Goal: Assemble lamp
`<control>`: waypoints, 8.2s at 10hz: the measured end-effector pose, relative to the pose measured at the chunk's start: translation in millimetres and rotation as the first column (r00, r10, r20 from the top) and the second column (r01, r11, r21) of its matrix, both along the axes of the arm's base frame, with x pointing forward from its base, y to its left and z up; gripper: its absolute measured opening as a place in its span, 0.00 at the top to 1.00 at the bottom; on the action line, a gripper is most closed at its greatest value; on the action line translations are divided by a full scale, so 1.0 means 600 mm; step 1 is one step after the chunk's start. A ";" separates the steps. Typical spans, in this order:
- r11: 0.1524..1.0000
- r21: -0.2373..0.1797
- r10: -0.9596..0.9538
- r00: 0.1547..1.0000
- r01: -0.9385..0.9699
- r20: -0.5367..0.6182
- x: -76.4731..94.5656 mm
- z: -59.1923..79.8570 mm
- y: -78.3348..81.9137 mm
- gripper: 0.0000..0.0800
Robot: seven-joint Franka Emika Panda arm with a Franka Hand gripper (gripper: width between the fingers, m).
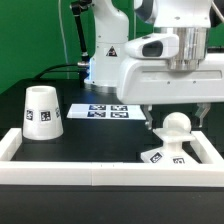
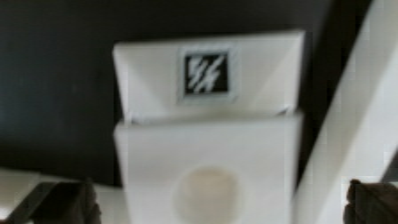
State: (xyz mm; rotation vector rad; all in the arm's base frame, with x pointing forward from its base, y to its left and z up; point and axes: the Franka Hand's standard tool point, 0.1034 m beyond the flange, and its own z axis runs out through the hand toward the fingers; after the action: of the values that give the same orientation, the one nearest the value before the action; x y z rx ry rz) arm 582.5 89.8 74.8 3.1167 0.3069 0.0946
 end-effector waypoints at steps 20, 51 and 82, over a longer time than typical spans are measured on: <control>0.947 0.000 -0.311 0.915 0.322 -0.259 -0.143 -0.013 0.036 0.13; 0.952 -0.174 -0.296 0.629 0.251 -0.719 -0.196 -0.109 0.055 0.28; 0.990 -0.013 0.136 0.900 -0.143 0.414 0.045 0.123 -0.035 0.28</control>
Offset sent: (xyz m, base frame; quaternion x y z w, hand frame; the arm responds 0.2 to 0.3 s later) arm -0.0401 0.0035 0.0107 -0.0200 -0.0240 0.0830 0.9961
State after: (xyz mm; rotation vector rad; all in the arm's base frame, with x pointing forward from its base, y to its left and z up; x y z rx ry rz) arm 609.5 69.0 148.6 2.9775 0.5153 0.7502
